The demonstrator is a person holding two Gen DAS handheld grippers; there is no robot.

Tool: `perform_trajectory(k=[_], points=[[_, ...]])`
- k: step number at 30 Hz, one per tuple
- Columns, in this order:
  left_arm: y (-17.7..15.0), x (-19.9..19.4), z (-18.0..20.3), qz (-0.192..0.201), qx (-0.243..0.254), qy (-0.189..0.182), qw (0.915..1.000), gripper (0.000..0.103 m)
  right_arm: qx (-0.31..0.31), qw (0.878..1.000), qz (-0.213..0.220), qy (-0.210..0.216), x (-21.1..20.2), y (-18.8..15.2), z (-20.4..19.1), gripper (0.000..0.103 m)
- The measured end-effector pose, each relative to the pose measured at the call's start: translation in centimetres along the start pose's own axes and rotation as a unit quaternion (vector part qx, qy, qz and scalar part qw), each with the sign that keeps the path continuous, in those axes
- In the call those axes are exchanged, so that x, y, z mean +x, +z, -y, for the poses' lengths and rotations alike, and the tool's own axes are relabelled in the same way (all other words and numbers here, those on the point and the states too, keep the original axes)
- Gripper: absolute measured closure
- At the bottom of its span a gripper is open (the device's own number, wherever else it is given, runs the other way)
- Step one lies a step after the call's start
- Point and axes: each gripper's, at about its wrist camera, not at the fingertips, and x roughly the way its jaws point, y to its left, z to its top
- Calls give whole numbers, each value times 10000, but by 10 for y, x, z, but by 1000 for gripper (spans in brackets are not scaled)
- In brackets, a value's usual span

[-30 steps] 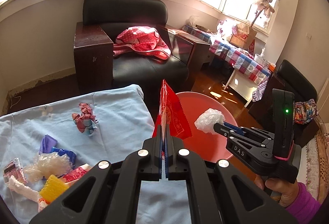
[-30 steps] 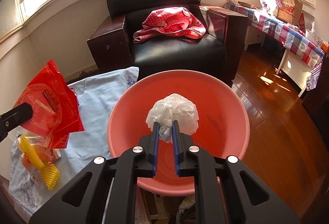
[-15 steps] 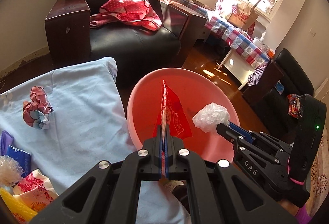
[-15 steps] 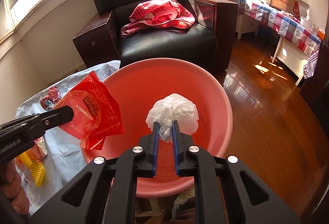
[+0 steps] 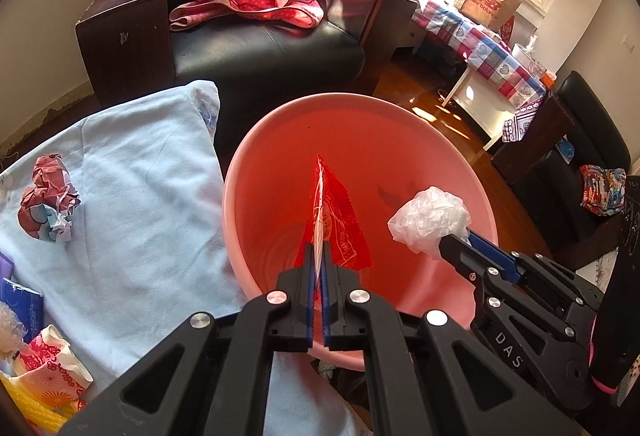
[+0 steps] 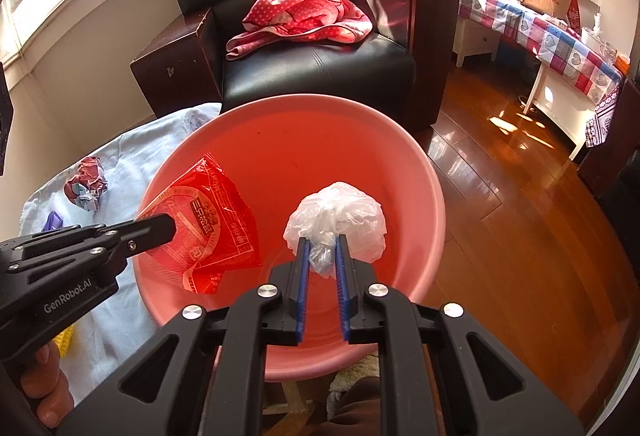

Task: Collect trash
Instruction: 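Open both tools to drop the bags into the pink basin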

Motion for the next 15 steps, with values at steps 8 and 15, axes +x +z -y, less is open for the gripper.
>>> perform_trajectory(k=[8,15], points=[[-3,-4,4,45,54,76,9999,77,24,10000,-77,17,2,-1,1,81],[-3,-21,6,270,94,61,9996,69,84,9999,-51,74,-1,-2,1,72]])
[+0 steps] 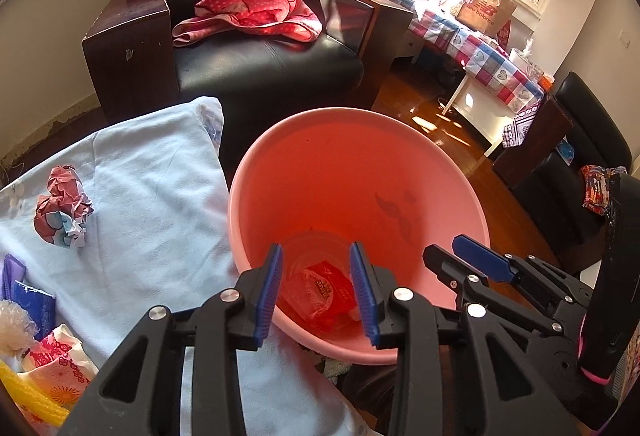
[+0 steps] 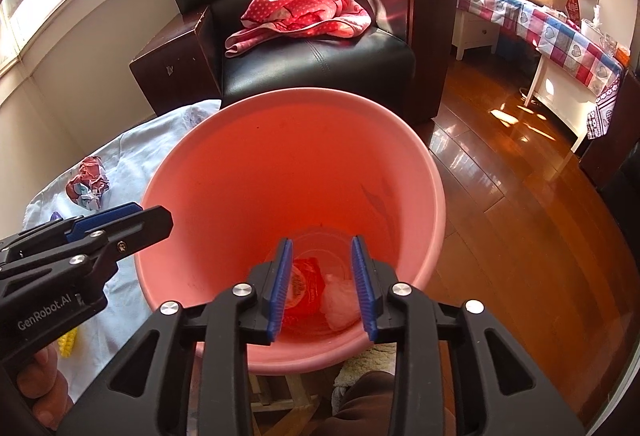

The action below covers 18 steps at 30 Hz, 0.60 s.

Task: Collect trash
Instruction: 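Open both tools to drop the bags into the pink basin, then move both open tools back over the trash on the bed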

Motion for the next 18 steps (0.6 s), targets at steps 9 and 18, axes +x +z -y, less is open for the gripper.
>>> perform_trajectory(k=[9,18], points=[[-8,-28,-2,254,24,-59,9997,69,-61,9999,145,37,-14,-1,-7,64],[-18,-67,-12,618,3,-149,9980,69,-153,9993,331,1,-29,-2,-22,63]])
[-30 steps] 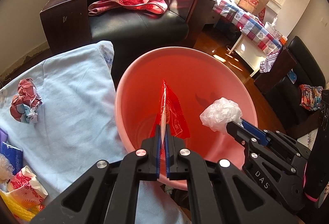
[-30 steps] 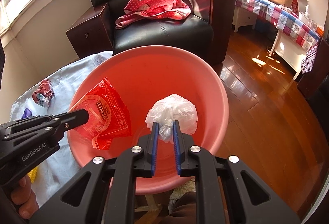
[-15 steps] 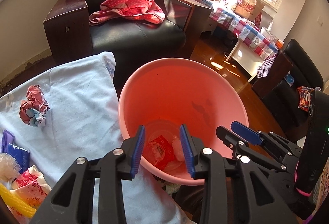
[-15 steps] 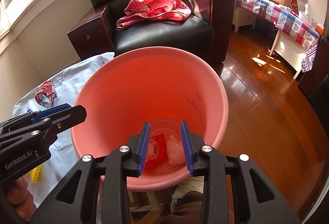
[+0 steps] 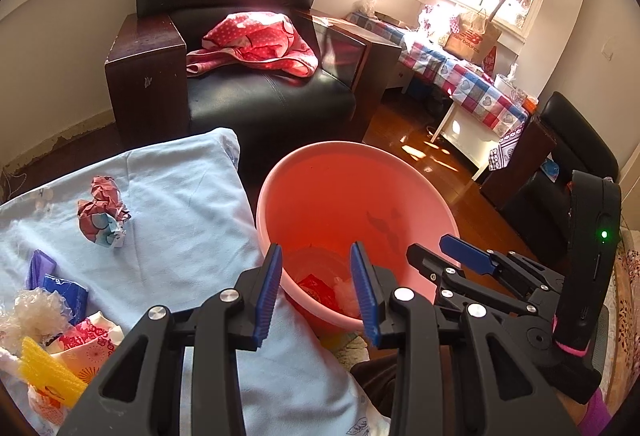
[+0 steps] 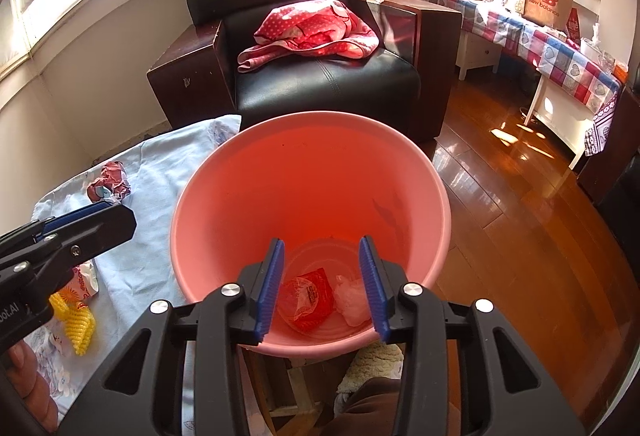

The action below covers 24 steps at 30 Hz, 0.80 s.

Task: Collect trash
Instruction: 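Move both open tools back over the trash on the bed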

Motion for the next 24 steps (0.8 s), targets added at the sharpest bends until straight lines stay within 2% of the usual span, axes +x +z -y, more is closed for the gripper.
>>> perform_trajectory(k=[7,12,16,19,24], points=[[-5,-32,-20,232,-84,-41,9997,69,-34,9999,133,97,-14,-1,-14,63],[-13,-61,-38,455,-127,76,9989,69,-134,9995,199,220,-23,-3,-31,63],[-26,-86,-59,613,-142,333,9975,68,-237,9985,233,424,-30,-7,-48,63],[-37,-107,-77,750,-127,593,9953,62,-357,9973,226,597,-31,-10,-63,63],[-57,-137,-108,922,-122,1068,9899,60,-590,9943,163,876,-31,-19,-90,63]])
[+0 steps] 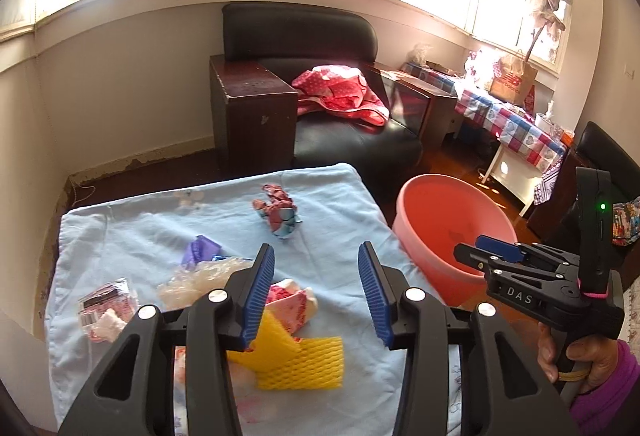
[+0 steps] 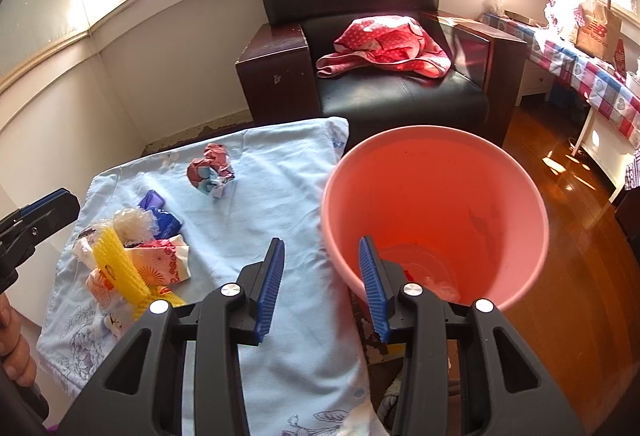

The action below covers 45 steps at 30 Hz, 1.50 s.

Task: Collect trash
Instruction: 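Move both open tools back over the trash on the bed, then grasp a yellow foam net with the left tool while the right tool grasps another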

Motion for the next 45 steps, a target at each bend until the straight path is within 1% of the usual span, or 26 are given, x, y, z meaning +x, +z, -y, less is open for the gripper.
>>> perform_trajectory(k=[6,10,12,14,17,20,25,27,28,29,30,32,34,40,45], points=[[-21,-17,-44,-62,-179,404,9990,58,-233,9991,-177,308,8,-8,-30,63],[-38,-19,-70,-214,-386,564,9974,58,-389,9977,-301,464,15,-13,-47,63],[-46,-17,-80,-353,-551,555,9963,58,-442,9967,-360,571,18,-15,-54,63],[-52,-13,-84,-437,-663,414,9960,58,-490,9952,-419,734,20,-17,-61,63],[-55,-5,-78,-510,-609,248,9965,58,-552,9914,-582,1034,25,-22,-71,63],[-52,11,-70,-600,-502,191,9968,58,-645,9867,-750,1286,29,-29,-83,63],[-49,40,-68,-791,-482,257,9954,58,-839,9808,-943,1487,31,-38,-97,63],[-51,49,-71,-892,-565,179,9942,58,-849,9791,-1017,1544,34,-41,-99,63],[-53,52,-72,-949,-617,126,9935,61,-851,9782,-1061,1569,35,-42,-100,63],[-55,54,-73,-993,-667,74,9928,75,-857,9776,-1096,1582,37,-44,-102,63],[-56,54,-74,-997,-711,-7,9925,84,-861,9769,-1139,1593,38,-45,-103,63],[-59,52,-76,-937,-753,-98,9927,90,-855,9748,-1258,1630,43,-48,-105,63],[-60,46,-77,-824,-737,-103,9938,92,-854,9732,-1341,1664,47,-49,-108,63],[-57,22,-82,-600,-866,-207,9942,92,-966,9740,-1372,1523,54,-54,-116,63],[-52,7,-82,-421,-869,-253,9950,92,-1068,9756,-1478,1221,62,-59,-118,63]])
